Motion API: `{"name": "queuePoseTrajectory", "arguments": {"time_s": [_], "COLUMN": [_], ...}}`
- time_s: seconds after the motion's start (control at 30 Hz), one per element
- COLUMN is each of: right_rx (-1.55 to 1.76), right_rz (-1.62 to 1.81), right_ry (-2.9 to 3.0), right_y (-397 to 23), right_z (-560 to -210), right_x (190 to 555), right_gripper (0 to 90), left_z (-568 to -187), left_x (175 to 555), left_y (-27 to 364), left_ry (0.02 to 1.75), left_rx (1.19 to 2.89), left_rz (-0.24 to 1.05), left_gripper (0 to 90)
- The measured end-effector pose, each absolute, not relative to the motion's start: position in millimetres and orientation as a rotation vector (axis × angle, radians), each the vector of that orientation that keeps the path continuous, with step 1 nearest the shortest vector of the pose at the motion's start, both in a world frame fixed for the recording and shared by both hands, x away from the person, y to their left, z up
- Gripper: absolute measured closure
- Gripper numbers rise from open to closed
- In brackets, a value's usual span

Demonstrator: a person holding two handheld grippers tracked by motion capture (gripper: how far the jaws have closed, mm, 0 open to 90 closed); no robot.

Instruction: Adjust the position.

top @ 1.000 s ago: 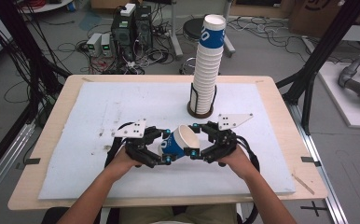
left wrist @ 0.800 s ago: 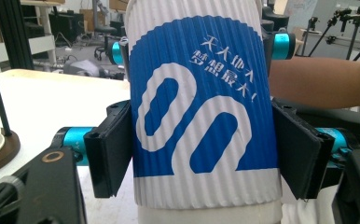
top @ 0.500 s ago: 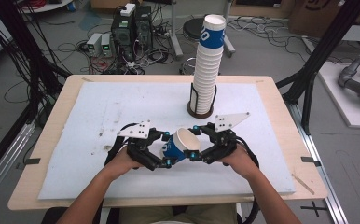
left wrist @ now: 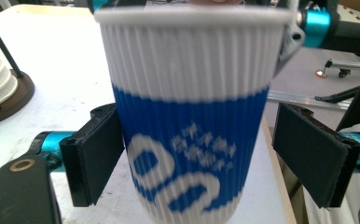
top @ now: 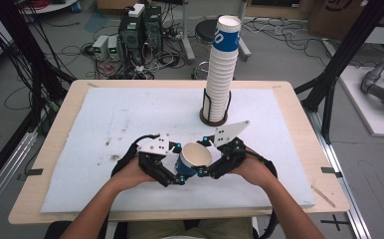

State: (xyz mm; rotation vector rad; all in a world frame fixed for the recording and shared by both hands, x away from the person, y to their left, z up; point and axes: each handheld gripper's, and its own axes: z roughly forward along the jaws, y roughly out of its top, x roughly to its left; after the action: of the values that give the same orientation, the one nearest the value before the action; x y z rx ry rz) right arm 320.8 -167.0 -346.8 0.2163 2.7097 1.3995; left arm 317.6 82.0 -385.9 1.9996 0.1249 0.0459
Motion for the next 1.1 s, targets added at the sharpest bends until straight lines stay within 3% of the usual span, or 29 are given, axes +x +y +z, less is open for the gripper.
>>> {"name": "queuePoseTrajectory", "arguments": {"time_s": [0.3,0.57,1.1], "right_rx": [0.169,0.151,0.177], "right_rz": [1.361,1.356,1.423], "right_ry": [2.739,2.768,2.73], "right_y": [-157,-156,-158], "right_z": [-348,-349,-349], "right_x": [318,319,318], "right_gripper": [21.2,21.1,19.3], "left_z": [-386,-386,-383], "left_x": [317,317,318], "left_y": [81,82,82], "left_ry": [0.11,0.092,0.101], "left_rx": [1.998,2.017,2.001], "left_rz": [0.03,0.031,0.03], "left_gripper": [17.0,25.2,25.8]}}
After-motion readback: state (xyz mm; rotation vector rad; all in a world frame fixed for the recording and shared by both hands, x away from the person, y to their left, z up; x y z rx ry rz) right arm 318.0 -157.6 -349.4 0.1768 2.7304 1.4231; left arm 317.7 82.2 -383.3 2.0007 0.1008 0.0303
